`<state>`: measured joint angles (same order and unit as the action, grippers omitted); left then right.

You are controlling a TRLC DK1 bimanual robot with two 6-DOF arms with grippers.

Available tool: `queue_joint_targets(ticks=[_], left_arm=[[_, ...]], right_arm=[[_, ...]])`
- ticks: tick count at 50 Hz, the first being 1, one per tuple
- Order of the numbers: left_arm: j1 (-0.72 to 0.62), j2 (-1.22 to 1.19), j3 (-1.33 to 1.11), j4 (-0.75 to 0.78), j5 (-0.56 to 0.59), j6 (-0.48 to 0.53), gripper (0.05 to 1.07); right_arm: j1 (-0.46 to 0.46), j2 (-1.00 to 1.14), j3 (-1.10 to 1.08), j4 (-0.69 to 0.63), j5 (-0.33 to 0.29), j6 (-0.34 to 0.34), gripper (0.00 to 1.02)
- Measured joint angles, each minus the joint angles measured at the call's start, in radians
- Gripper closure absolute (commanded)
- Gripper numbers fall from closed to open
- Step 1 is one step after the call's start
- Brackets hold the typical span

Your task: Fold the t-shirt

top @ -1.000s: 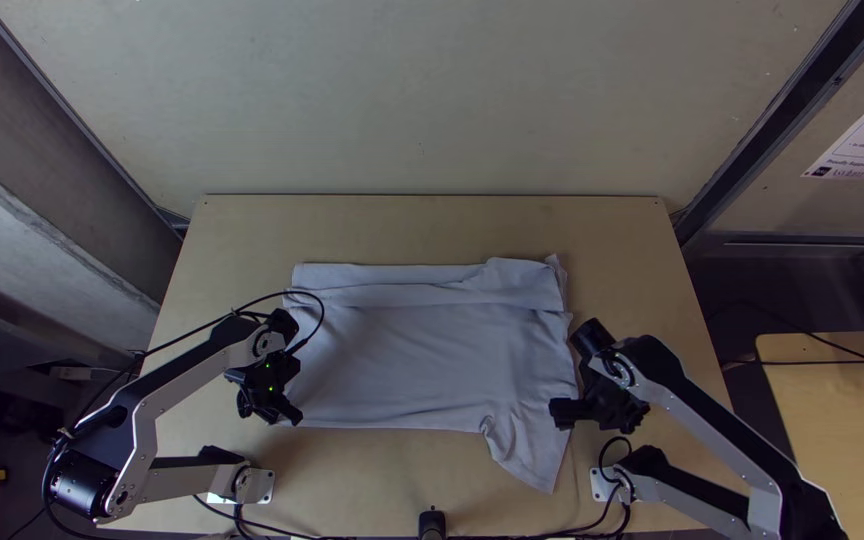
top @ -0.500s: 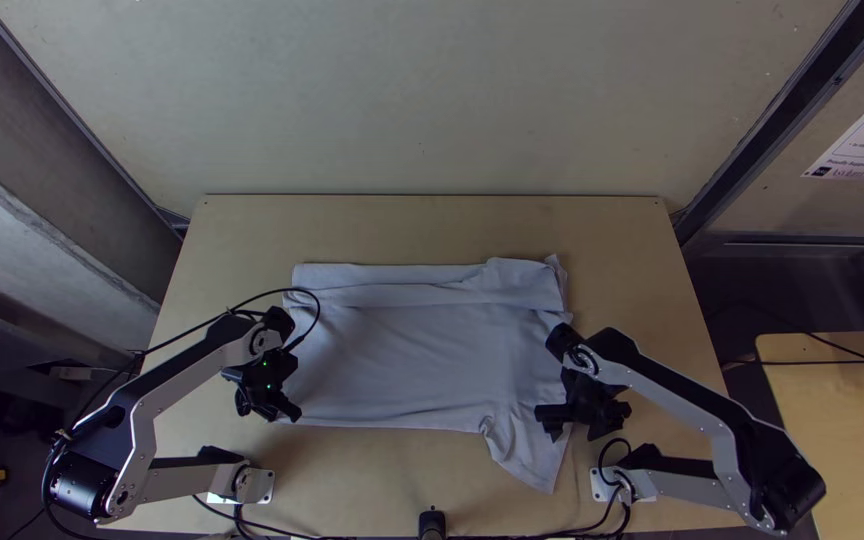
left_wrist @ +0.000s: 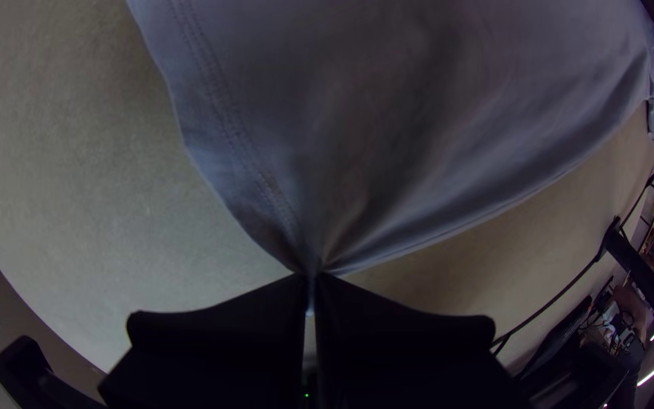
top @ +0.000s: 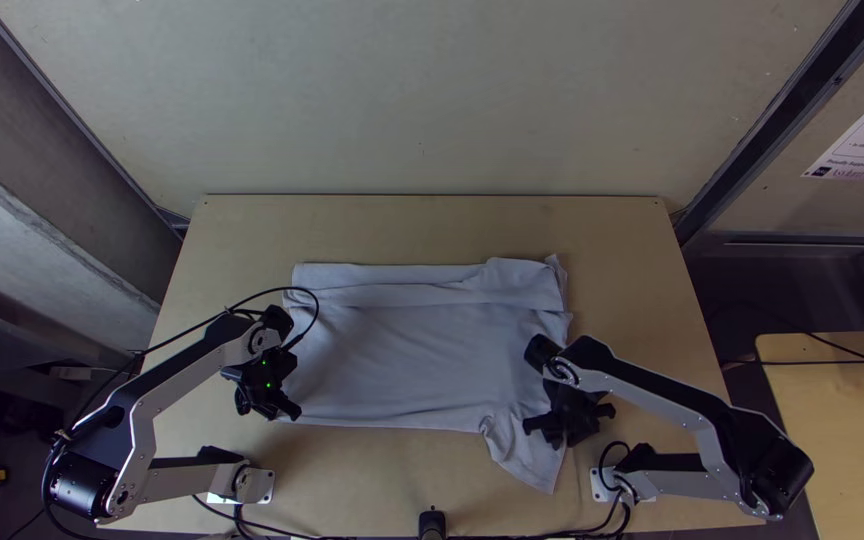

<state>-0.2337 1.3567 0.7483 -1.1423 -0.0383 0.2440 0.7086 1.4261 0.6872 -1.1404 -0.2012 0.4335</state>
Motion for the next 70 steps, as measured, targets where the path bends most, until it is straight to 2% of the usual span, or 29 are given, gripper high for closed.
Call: queue_joint_targets(ticks=[4, 11, 18, 30, 39, 47, 61, 70], left_arm=[[0.000, 0.000, 0.000, 0.000, 0.000, 0.000, 1.04], [0.002, 0.000, 0.006, 0.007, 0.000, 0.000, 1.04], [0.040, 0.000, 0.039, 0.027, 0.004, 0.000, 1.04], [0.150, -0.036, 0.108, 0.026, 0.035, 0.055, 1.04], [0.248, -0.038, 0.152, 0.022, 0.042, 0.107, 1.04], [0.266, -0.038, 0.196, 0.022, 0.050, 0.117, 1.04], [0.266, -0.019, 0.324, 0.043, 0.101, 0.112, 1.04], [0.275, 0.057, 0.401, 0.077, 0.126, 0.111, 1.04]], right_arm=[[0.018, -0.006, 0.006, 0.003, 0.007, 0.001, 0.99], [0.016, -0.016, 0.034, -0.005, 0.060, 0.002, 0.99], [-0.005, -0.035, 0.085, -0.052, 0.066, 0.004, 0.99], [-0.110, -0.112, 0.156, -0.082, 0.097, -0.005, 0.99], [-0.234, -0.136, 0.222, -0.098, 0.127, -0.059, 1.00], [-0.321, -0.124, 0.296, -0.099, 0.146, -0.096, 0.99], [-0.403, -0.018, 0.457, -0.101, 0.179, -0.110, 1.00], [-0.417, 0.079, 0.568, -0.096, 0.197, -0.128, 1.00]])
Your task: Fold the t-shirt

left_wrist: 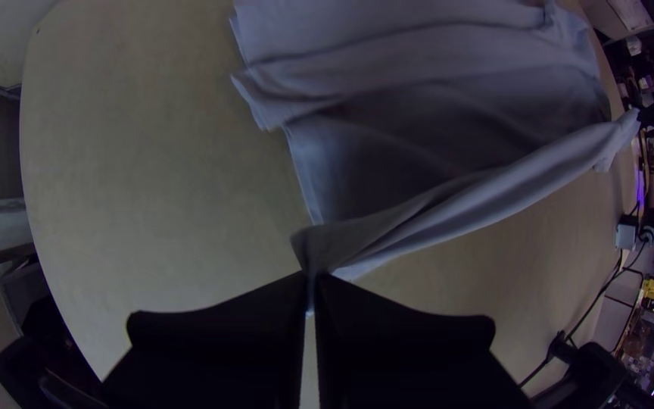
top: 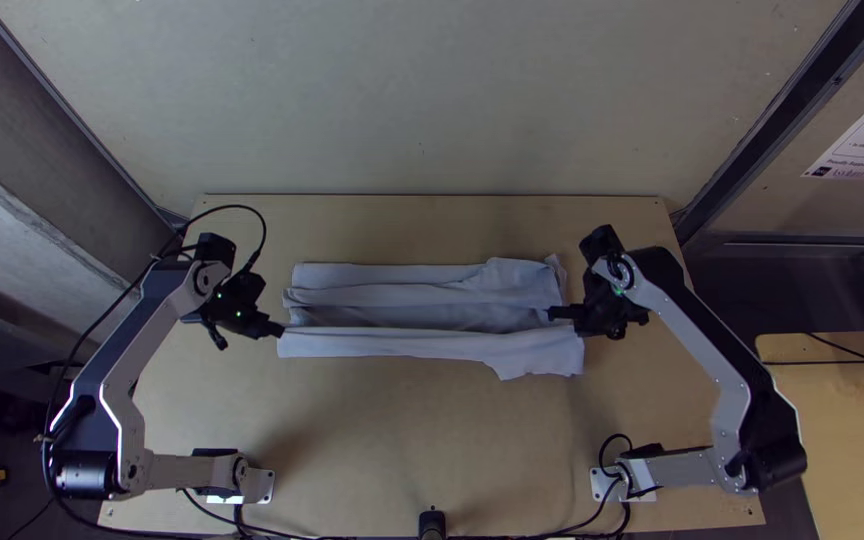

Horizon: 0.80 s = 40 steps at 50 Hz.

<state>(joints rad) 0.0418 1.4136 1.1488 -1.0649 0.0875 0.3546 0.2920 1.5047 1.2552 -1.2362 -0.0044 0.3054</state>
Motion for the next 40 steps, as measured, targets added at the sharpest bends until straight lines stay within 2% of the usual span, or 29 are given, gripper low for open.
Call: queue_joint_targets(ticks=[37, 39, 40], left_arm=[[0.002, 0.413, 0.443, 0.035, 0.003, -0.040, 1.04], [0.002, 0.433, 0.457, 0.035, 0.003, -0.041, 1.02], [0.002, 0.441, 0.462, 0.035, 0.003, -0.043, 0.95]], right_arm=[[-0.080, 0.480, 0.503, 0.043, 0.020, -0.092, 1.00], [-0.080, 0.502, 0.524, 0.043, 0.020, -0.095, 1.00], [-0.080, 0.518, 0.535, 0.043, 0.020, -0.098, 0.99]])
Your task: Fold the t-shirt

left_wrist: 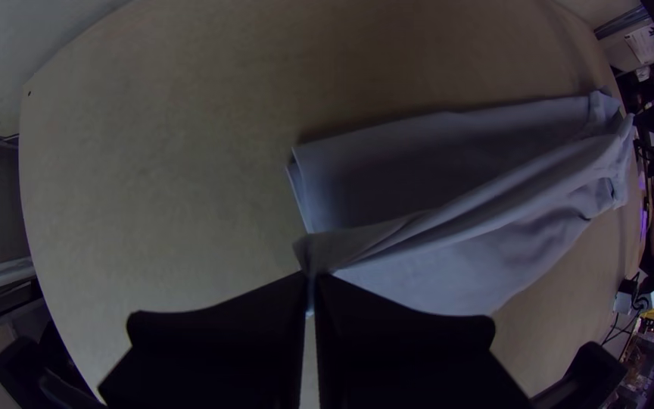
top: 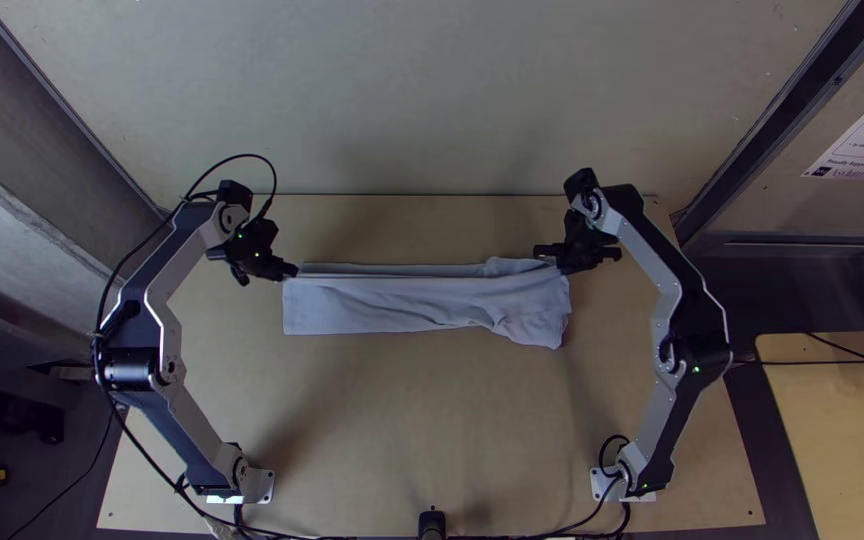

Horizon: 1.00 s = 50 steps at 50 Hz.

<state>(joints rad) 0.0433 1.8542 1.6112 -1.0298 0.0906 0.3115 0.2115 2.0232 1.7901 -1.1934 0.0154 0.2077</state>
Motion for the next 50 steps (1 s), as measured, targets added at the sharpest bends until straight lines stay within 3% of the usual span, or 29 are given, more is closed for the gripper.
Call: queue_joint_targets(ticks=[1, 4, 5, 7, 8, 9, 10, 23, 50], left_arm=[[0.000, 0.011, 0.008, 0.000, 0.000, -0.004, 0.85], [-0.002, 0.038, 0.024, 0.000, -0.001, -0.017, 0.19], [-0.002, 0.047, 0.029, 0.000, -0.002, -0.023, 0.06], [-0.004, 0.061, 0.035, 0.000, -0.007, -0.030, 0.09], [-0.005, 0.067, 0.037, 0.000, -0.010, -0.032, 0.09], [-0.005, 0.072, 0.040, 0.000, -0.013, -0.038, 0.09], [-0.007, 0.078, 0.041, 0.001, -0.016, -0.042, 0.09], [-0.008, 0.087, 0.051, 0.001, 0.013, -0.087, 0.09], [0.221, -0.007, -0.010, -0.035, 0.445, -0.127, 0.10]], right_arm=[[0.000, 0.013, 0.010, 0.000, 0.000, 0.000, 0.98], [0.000, 0.053, 0.039, 0.007, 0.006, -0.004, 0.82], [0.000, 0.068, 0.050, 0.008, 0.012, -0.005, 0.73], [0.000, 0.095, 0.072, 0.011, 0.025, -0.008, 0.43], [0.000, 0.109, 0.082, 0.013, 0.033, -0.009, 0.15], [0.000, 0.124, 0.091, 0.016, 0.042, -0.011, 0.00], [-0.002, 0.138, 0.100, 0.016, 0.050, -0.012, 0.03], [-0.053, 0.196, 0.149, 0.019, 0.124, -0.015, 0.03], [-0.166, -0.172, 0.156, 0.030, 0.131, -0.007, 0.03]])
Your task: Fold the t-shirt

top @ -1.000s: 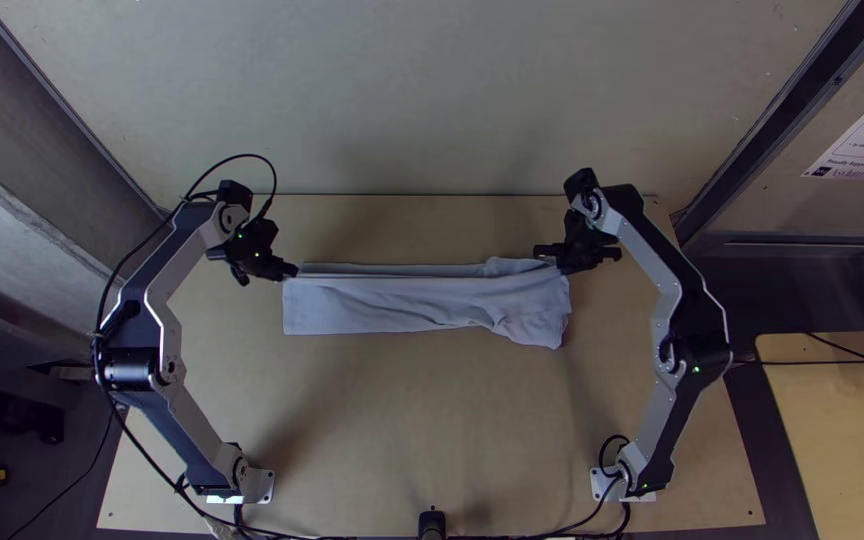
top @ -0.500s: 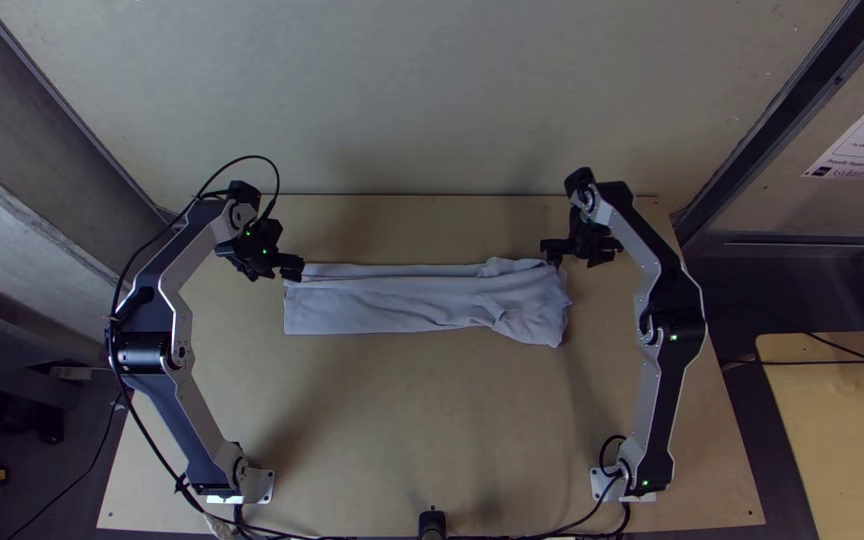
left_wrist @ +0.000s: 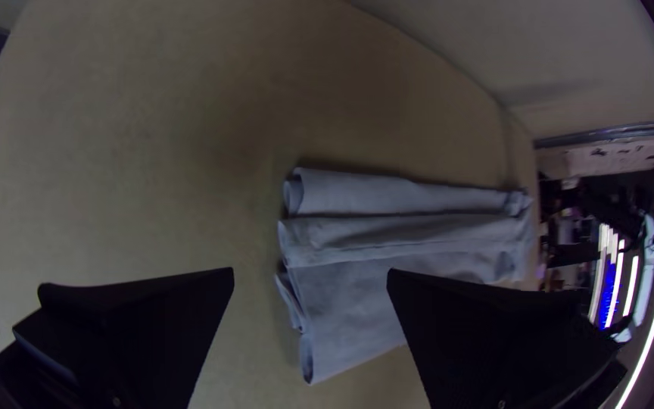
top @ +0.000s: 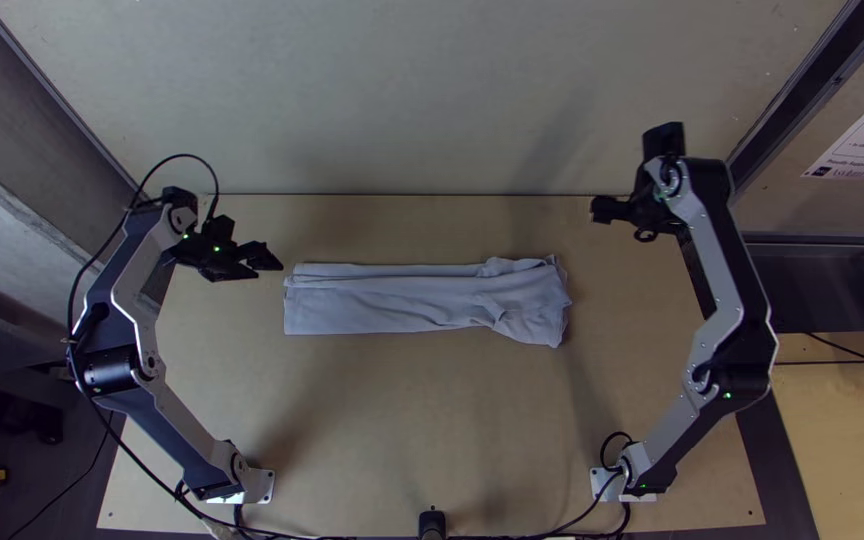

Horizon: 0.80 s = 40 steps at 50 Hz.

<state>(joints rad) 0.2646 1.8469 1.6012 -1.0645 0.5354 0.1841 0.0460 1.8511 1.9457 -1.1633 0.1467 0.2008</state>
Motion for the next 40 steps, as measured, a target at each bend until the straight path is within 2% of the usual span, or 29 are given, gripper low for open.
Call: queue_joint_targets(ticks=[4, 13, 40], left_arm=[[0.034, -0.001, -0.026, -0.003, 0.094, 0.008, 0.10], [0.086, 0.010, -0.069, -0.002, 0.183, 0.036, 0.10], [0.085, 0.103, -0.207, 0.124, 0.243, 0.047, 0.09]], right_arm=[[-0.018, -0.028, 0.000, 0.000, 0.000, 0.000, 0.03], [-0.032, -0.072, -0.006, 0.000, 0.000, 0.000, 0.03], [-0.031, -0.157, -0.045, -0.001, 0.000, 0.000, 0.03]])
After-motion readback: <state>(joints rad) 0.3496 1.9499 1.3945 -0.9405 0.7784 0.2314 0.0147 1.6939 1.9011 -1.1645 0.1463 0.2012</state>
